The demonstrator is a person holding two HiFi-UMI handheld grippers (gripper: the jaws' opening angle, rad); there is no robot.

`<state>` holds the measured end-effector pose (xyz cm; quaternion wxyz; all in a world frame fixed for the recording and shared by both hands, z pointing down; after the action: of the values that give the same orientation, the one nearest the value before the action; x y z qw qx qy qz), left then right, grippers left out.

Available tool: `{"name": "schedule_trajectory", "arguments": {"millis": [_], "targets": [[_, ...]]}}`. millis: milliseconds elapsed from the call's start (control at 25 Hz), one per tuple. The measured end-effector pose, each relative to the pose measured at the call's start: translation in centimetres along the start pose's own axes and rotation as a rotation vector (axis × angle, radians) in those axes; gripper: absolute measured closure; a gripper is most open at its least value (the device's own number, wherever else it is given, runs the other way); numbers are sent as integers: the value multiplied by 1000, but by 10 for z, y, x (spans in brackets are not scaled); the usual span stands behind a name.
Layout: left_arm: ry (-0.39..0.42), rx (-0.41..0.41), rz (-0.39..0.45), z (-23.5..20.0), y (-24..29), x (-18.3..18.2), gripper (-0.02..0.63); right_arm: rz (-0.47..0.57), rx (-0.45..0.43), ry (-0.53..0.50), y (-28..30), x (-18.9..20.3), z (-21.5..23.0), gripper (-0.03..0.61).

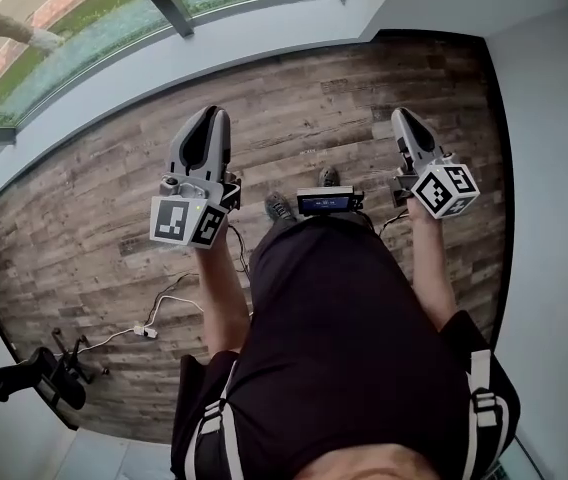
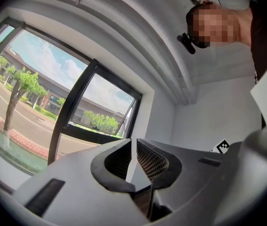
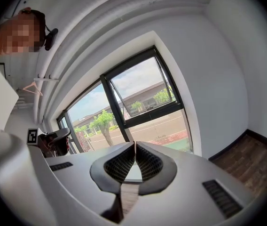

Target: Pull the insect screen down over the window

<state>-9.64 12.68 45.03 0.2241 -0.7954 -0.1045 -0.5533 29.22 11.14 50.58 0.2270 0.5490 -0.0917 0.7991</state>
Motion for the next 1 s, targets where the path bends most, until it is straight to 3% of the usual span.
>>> {"name": "schedule_trajectory", "arguments": {"millis": [360,1000], "targets": [[-56,15,32,-2,-13,4,574,-21,23,-38,-16,2,-15,568],[-84,-5,44,-7,-24,7,578,-51,-65,-102,-2,-4,-41,569]]}}
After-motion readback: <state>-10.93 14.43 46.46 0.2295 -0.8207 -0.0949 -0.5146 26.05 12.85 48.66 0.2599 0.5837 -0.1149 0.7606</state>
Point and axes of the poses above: the fingertips, and each gripper's own axes: y forward along the fingers, z to its right, x out of its underside, the point moved 9 cm from there along -y, backward along the fingers, and after that the axes turned 9 degrees about z, right-handed, at the moved point
